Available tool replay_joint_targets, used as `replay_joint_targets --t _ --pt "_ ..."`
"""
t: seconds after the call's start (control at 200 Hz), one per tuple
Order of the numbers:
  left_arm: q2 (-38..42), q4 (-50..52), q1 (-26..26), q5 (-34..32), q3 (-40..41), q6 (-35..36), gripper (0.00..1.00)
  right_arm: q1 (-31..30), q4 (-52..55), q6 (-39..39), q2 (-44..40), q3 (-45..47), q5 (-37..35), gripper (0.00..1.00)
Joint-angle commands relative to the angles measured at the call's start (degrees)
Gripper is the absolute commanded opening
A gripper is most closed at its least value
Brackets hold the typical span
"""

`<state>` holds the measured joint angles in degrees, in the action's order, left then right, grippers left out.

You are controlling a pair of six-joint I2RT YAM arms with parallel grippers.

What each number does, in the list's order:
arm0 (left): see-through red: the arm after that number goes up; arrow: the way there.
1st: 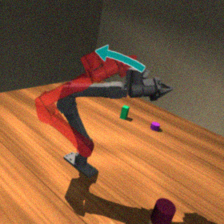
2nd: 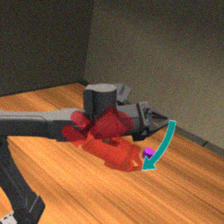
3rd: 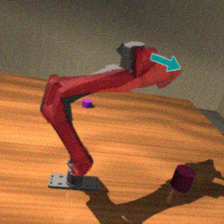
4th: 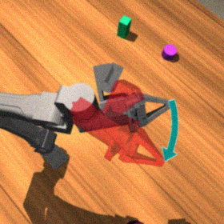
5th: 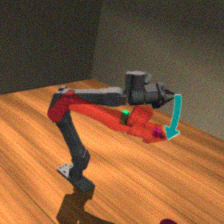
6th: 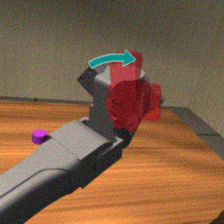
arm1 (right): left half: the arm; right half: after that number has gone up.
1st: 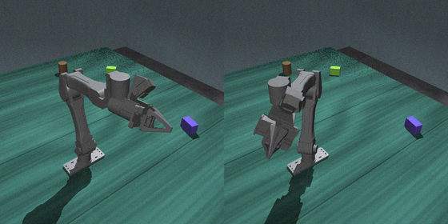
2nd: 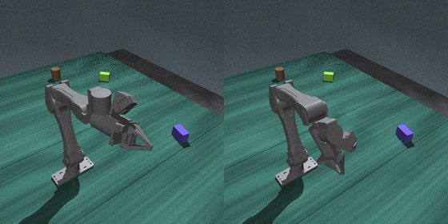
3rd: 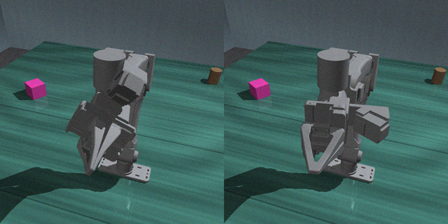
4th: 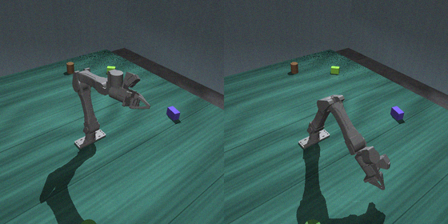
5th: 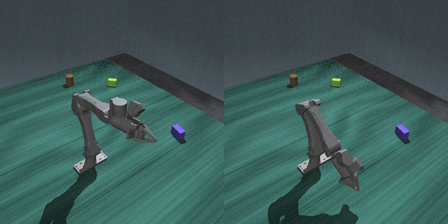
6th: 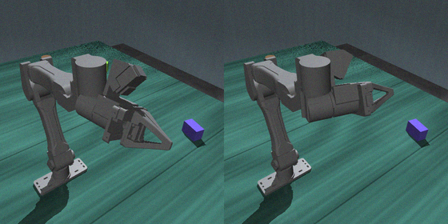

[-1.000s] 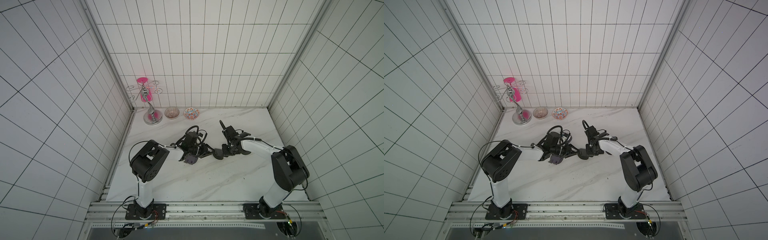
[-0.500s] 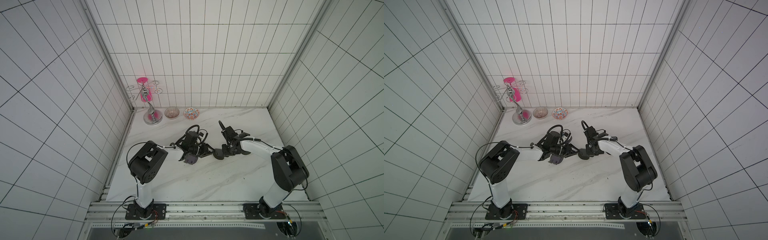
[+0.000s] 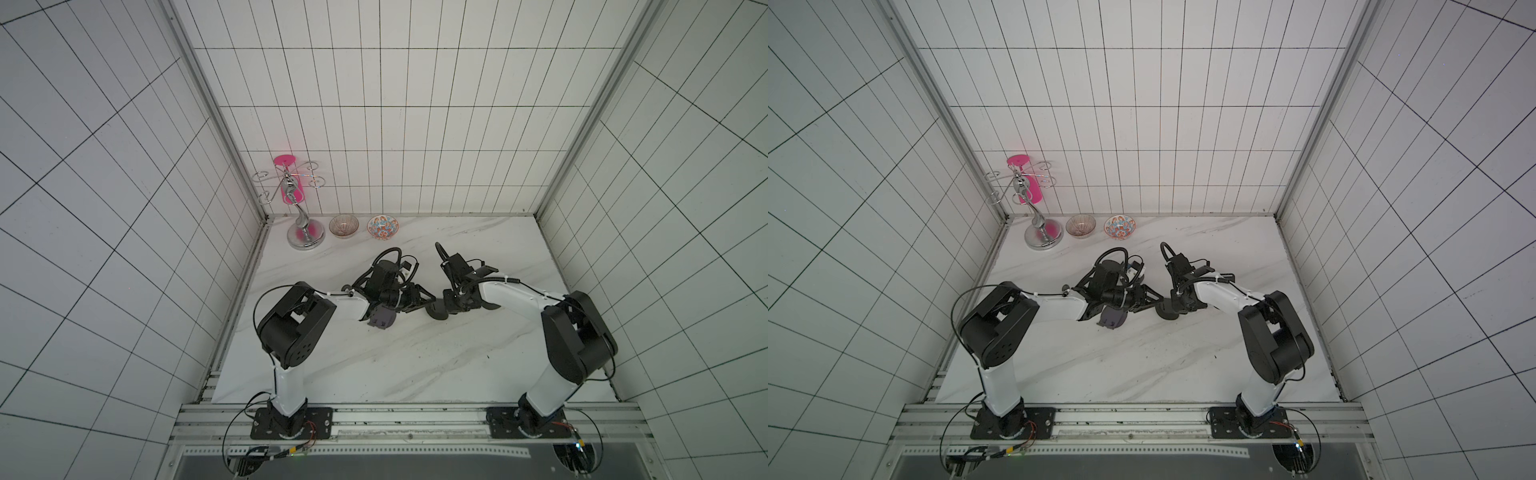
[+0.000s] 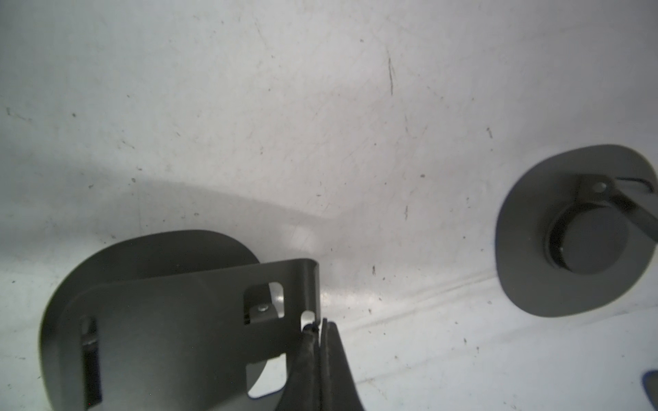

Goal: Open the phone stand
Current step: Pick up the phone stand at the center of the board.

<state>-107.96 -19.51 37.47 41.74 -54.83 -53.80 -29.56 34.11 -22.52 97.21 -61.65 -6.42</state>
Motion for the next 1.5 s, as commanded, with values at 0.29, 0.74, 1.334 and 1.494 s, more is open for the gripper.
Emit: replay_joint_targets --t 0.29,0.74,1.334,1.494 --pt "-4.26 -3.75 0.93 0.25 0.52 -1.51 0.42 -0.57 0.09 -1.43 -2.0 0.08 -1.58 0.0" --pt "-7.46 -6.64 1.37 0.51 0.08 -2.17 0.41 -0.56 -0.79 -1.3 -2.68 0.9 -1.15 0.0" --pt "-11.54 -9.29 1.58 2.53 -4.23 -2.51 0.25 -1.15 -2.85 0.79 -4.62 1.8 0.93 0.0" --pt "-13.05 -9.41 1.66 3.84 -6.07 -2.59 0.25 -2.5 -3.27 2.38 -4.45 1.77 1.5 0.0"
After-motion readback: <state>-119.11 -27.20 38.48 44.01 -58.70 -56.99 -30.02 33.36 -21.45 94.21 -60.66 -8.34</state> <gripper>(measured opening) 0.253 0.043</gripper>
